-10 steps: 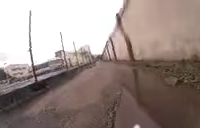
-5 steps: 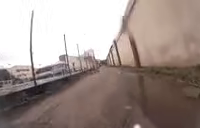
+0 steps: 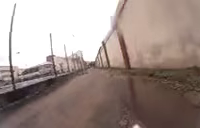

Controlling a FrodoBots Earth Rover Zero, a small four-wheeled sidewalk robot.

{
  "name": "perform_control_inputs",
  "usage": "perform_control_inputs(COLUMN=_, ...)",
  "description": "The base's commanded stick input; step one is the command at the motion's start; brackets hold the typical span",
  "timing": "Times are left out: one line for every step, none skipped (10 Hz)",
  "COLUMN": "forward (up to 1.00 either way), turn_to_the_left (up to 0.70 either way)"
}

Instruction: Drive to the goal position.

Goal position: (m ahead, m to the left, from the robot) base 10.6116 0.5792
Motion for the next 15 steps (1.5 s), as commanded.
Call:
perform_control_inputs(forward=0.70, turn_to_the_left=0.08)
perform_control_inputs(forward=0.70, turn_to_the_left=0.08)
perform_control_inputs(forward=0.70, turn_to_the_left=0.08)
perform_control_inputs(forward=0.70, turn_to_the_left=0.08)
perform_control_inputs(forward=0.70, turn_to_the_left=0.08)
perform_control_inputs(forward=0.70, turn_to_the_left=0.08)
perform_control_inputs(forward=0.70, turn_to_the_left=0.08)
perform_control_inputs(forward=0.70, turn_to_the_left=0.08)
perform_control_inputs(forward=0.70, turn_to_the_left=0.08)
perform_control_inputs(forward=0.70, turn_to_the_left=0.08)
perform_control_inputs(forward=0.70, turn_to_the_left=0.08)
perform_control_inputs(forward=0.70, turn_to_the_left=0.08)
perform_control_inputs(forward=0.70, turn_to_the_left=0.08)
perform_control_inputs(forward=0.70, turn_to_the_left=0.08)
perform_control_inputs(forward=0.70, turn_to_the_left=0.08)
